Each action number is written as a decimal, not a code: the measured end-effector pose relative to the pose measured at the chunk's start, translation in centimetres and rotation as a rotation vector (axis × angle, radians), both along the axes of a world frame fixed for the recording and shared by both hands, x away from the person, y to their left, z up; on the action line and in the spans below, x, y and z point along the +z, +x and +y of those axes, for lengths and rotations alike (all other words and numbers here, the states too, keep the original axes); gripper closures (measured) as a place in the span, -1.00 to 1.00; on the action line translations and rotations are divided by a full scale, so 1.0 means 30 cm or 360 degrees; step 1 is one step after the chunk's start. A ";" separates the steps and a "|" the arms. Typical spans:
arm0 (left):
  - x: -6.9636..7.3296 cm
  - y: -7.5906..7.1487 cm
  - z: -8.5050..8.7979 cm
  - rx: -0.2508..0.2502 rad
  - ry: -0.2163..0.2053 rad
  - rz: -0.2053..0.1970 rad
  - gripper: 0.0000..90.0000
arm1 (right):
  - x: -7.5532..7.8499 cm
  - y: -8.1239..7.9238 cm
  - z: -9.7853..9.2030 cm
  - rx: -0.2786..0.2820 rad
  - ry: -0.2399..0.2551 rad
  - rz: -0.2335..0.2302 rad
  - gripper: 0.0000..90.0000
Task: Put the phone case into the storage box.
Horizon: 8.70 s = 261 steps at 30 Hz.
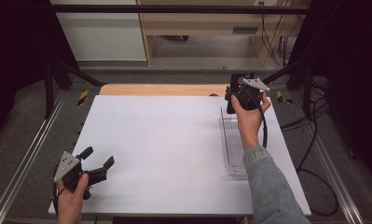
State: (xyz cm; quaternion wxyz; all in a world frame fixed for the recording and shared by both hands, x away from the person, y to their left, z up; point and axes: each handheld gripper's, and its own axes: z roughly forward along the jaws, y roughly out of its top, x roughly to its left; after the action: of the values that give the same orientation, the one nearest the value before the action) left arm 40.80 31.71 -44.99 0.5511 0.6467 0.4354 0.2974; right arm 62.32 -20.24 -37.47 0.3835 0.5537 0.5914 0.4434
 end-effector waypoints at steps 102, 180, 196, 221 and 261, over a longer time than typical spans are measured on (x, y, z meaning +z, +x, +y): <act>-0.002 0.000 -0.023 -0.0043 0.0056 0.0019 -0.88 | -0.127 0.025 0.010 0.0010 0.0022 0.0053 -0.69; -0.004 0.003 -0.032 -0.0081 0.0064 0.0028 -0.88 | -0.225 0.052 0.031 -0.0046 -0.0024 0.0144 -0.71; -0.004 0.003 -0.034 -0.0086 0.0076 0.0028 -0.88 | -0.220 0.053 0.032 -0.0078 -0.0049 0.0157 -0.73; -0.005 0.003 -0.040 -0.0105 0.0080 0.0031 -0.88 | -0.185 0.038 0.025 -0.0071 -0.0042 0.0112 -0.79; -0.002 0.000 -0.041 -0.0104 0.0086 0.0022 -0.88 | -0.124 0.002 0.015 -0.0044 -0.0005 0.0070 -0.79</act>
State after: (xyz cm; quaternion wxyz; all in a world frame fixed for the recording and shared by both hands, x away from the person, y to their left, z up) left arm 40.80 30.47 -45.04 0.5398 0.6774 0.4095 0.2864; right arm 62.37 -19.80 -41.18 0.3773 0.5708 0.5927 0.4249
